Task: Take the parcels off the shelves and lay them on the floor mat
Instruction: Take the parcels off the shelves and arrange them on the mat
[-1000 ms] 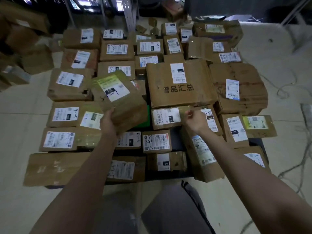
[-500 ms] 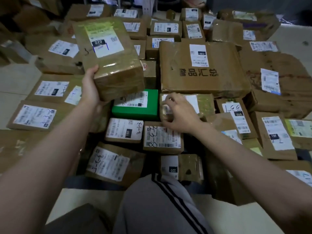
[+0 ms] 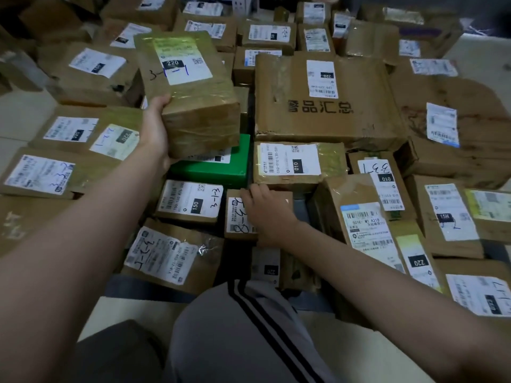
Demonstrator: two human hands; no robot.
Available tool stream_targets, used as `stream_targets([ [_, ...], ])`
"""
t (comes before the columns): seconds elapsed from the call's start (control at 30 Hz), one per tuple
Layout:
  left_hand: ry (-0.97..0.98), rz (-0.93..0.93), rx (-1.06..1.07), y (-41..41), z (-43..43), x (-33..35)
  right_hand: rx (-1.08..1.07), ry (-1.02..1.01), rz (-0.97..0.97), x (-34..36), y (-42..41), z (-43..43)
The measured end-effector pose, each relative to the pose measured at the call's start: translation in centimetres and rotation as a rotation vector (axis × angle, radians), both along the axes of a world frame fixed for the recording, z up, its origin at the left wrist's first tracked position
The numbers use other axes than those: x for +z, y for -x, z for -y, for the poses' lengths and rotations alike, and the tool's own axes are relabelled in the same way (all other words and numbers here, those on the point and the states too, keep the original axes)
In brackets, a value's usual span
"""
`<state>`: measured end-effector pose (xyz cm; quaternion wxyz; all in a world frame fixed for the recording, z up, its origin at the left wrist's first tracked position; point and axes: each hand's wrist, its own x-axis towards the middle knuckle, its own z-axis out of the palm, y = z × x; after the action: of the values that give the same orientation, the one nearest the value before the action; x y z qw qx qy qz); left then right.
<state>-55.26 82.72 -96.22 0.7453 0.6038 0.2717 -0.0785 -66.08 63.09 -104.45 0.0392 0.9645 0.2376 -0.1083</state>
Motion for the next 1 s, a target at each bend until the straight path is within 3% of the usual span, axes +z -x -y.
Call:
stream_targets([
  [0.13, -0.020, 0.031, -0.038, -0.1, -0.3, -0.2, -0.007, 0.104, -0.045, 0.4, 0.4, 1.6],
  [0.43, -0.124, -0.029, -0.073, 1.9, -1.0, -0.5, -0.237, 0.102, 0.014, 0.0, 3.3, 2.0],
  [0.6, -0.130, -0.025, -0.107, 3.2, -0.4, -0.4, -0.038, -0.129, 0.021, -1.0, 6.1, 0.3],
  [0.73, -0.072, -0.020, -0.139, 3.7, -0.1, -0.4, 0.129, -0.180, 0.088, -1.6, 7.9, 0.1],
  [0.87, -0.059, -0.032, -0.152, 4.1, 0.1, -0.4, 0.205, -0.078, -0.149, -3.6, 8.2, -0.3],
  [1.0, -0.074, -0.032, -0.153, 4.2, -0.4, -0.4, 0.205, 0.171, -0.160, -5.5, 8.8, -0.8],
])
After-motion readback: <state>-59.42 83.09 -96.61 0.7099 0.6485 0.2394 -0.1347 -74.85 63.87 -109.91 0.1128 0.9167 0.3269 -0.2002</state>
